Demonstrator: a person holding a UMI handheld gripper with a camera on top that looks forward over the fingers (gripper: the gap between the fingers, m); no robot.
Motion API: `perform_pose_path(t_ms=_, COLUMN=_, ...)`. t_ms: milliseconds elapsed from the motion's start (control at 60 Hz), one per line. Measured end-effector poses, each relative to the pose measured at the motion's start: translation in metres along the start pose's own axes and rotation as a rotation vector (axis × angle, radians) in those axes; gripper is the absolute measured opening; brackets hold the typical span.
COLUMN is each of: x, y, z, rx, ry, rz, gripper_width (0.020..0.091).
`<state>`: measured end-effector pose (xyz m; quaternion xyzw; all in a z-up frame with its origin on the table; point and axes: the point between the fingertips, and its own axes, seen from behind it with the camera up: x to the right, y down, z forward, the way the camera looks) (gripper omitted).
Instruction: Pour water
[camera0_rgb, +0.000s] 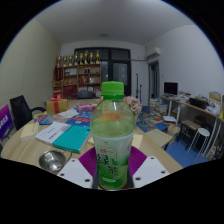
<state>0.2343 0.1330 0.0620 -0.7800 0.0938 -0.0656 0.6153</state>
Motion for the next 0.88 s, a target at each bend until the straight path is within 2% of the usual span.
perform_pose_path(t_ms=33, x=0.000, y=0.000, z=-0.002, rx=-0.004, ry=0.000, rz=0.002, gripper_width=0.0393)
perform_pose_path(t_ms=83, x=0.000, y=0.002, z=0.005, rx=-0.020, ry=-0.001, rz=0.007, gripper_width=0.0457)
perform_pose_path(t_ms=167, x=-0.002, y=0.005, z=-0.009, rx=-0.089, ry=-0.006, rz=0.043, gripper_width=0.0546)
perform_pose_path(t_ms=183, x=0.010, y=0.015, z=0.000, rx=-0.103, ry=-0.010, rz=0.053, gripper_width=0.0577)
perform_pose_path(t_ms=283, x=-0.007, y=0.011, z=-0.033, rx=-0.162, ry=-0.036, rz=0.100, gripper_width=0.0835)
perform_pose_path(t_ms=300, x=-0.006, y=0.013, z=-0.034, rx=-0.168, ry=-0.040, rz=0.101, gripper_width=0.0856)
perform_pose_path(t_ms=550, x=-0.022, y=0.010, z=-0.153, rx=-0.221, ry=0.009, rz=0.071, gripper_width=0.0835)
perform_pose_path(t_ms=700, x=-0.054, y=-0.003, z=-0.257, rx=-0.213, ry=0.001, rz=0.077, gripper_width=0.0833)
perform_pose_path(t_ms=883, x=-0.080, y=-0.019, z=-0.379, rx=-0.205, ry=0.048, rz=0.051, gripper_width=0.0828)
